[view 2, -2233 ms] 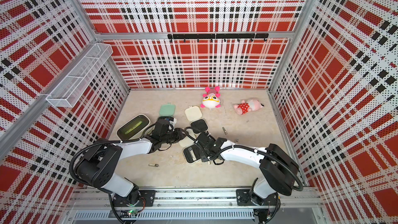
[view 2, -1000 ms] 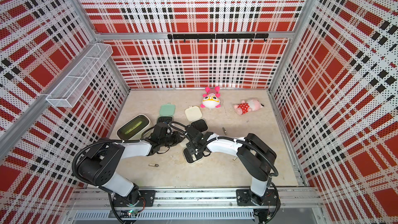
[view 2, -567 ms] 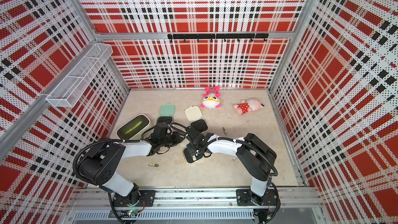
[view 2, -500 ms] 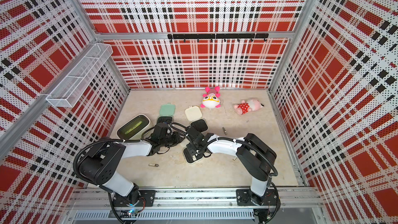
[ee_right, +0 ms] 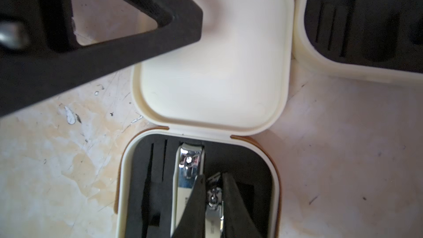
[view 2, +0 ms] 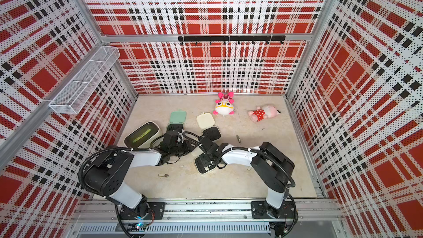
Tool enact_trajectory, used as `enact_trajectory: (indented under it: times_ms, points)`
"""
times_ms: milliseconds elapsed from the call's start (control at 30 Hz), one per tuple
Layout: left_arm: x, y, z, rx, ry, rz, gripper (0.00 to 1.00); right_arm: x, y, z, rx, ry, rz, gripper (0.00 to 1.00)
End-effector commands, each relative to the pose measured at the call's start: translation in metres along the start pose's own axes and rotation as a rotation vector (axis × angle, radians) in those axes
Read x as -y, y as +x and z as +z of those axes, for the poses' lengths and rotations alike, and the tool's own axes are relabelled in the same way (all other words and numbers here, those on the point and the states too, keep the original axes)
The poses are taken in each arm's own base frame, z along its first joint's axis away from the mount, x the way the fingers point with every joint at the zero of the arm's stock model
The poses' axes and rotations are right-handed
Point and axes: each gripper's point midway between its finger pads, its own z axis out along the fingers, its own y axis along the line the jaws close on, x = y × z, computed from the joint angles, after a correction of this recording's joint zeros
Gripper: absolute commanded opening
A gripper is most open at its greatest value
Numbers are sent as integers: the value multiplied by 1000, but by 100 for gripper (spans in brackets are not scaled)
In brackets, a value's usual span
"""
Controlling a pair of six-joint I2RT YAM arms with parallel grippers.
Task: Organize nail clipper sets
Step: Place the nail clipper in the storage box.
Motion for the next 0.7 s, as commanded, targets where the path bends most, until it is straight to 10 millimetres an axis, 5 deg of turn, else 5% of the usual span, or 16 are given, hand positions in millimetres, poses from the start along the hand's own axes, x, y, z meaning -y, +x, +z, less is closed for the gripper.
enact_trajectory:
  times_ms: [0,667]
  points:
    - [-9,2,2,-3,-14,-7,35,5,8,-2,-23,6,-2,14]
    - [-10,1,1,-5,-11,-8,34,10,22,7,-66,24,5,15]
